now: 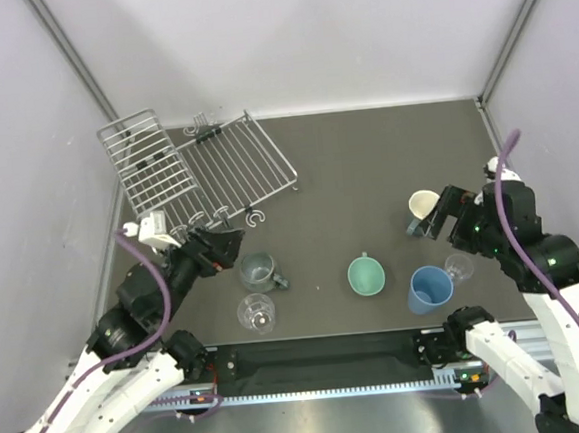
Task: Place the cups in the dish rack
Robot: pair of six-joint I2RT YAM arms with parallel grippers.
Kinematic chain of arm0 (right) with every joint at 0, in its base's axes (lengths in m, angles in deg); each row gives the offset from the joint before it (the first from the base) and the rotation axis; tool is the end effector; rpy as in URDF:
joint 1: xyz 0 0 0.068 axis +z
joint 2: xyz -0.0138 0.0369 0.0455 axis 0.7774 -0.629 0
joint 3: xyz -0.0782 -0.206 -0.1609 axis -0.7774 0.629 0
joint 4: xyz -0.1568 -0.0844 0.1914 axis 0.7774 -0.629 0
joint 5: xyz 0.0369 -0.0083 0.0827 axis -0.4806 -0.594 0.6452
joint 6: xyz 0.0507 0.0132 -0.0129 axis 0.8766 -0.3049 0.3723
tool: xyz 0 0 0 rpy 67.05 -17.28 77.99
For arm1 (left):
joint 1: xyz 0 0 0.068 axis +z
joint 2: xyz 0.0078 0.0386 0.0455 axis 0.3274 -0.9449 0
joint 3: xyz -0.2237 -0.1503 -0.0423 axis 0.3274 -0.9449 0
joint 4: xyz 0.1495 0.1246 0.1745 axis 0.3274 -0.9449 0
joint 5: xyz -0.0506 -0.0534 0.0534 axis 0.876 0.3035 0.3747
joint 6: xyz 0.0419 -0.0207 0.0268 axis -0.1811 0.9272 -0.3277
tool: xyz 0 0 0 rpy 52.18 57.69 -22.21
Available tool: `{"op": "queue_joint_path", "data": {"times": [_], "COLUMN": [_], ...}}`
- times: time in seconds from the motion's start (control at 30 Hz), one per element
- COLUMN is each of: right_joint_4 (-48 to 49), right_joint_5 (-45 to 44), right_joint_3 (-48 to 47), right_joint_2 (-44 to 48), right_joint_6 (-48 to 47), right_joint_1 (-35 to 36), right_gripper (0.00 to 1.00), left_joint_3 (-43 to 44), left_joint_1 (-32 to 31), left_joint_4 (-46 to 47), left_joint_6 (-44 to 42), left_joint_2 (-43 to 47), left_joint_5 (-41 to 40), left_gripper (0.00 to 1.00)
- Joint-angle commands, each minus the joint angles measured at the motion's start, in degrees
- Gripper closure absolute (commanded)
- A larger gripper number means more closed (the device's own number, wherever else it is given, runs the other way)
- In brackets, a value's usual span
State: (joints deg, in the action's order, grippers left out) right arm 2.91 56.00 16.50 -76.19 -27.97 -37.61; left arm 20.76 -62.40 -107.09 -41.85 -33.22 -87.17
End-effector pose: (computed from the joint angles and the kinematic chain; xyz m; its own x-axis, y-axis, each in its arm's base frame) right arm 0.0947 0.0195 0.3632 -0.6092 0.4384 -0.6608 0.2176 0.8937 0.3922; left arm 0.0811 -0.0614 0.3379 -0.3724 -0.5733 -0.7298 0.2374 0.7013 -0.6721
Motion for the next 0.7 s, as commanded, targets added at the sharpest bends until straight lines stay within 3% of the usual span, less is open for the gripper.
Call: {"op": "queue_joint_path", "data": {"times": [0.0,0.13,0.2,0.23,0.37,0.53,0.63,0.67], "right_joint_4": [-2.2,0.6,2.3,2.8,4.8,9.6,13.8,15.0], "right_joint_5": [7.0,12.5,9.4,7.1,-6.9,-14.1,-13.4,-13.1], "right_joint_3": [-3.4,-2.7,-2.7,-2.9,-5.9,-12.7,-14.1,-13.6], "right_joint_2": [-2.2,-6.8,-8.6,-11.2,-20.9,-35.7,-39.9,-40.2], "right_joint_6": [-10.1,-13.6,-11.2,-9.9,-2.4,1.8,3.4,4.5], "right_joint_1": [0.3,1.9,7.6,10.6,34.2,46.9,49.2,49.4], "right_gripper": [0.0,0.0,0.01,0.01,0.0,0.0,0.0,0.0], "left_joint_3": [1.7,4.6,5.3,5.8,7.3,9.7,11.9,12.7], "left_joint_1": [-0.1,-0.1,-0.1,-0.1,-0.1,-0.1,-0.1,-0.1], "left_joint_4": [-1.7,-5.7,-7.3,-7.6,-8.2,-10.0,-14.7,-16.3], "left_joint_6": [-2.6,-4.7,-5.3,-5.8,-6.0,-5.1,-2.9,-2.1], "left_joint_2": [3.5,2.8,1.8,1.2,-1.3,-5.6,-9.2,-11.6], "left_joint_5": [-1.6,-1.6,-1.3,-0.5,1.5,3.3,1.3,-0.7], "left_gripper": [0.01,0.02,0.03,0.04,0.08,0.15,0.3,0.39]}}
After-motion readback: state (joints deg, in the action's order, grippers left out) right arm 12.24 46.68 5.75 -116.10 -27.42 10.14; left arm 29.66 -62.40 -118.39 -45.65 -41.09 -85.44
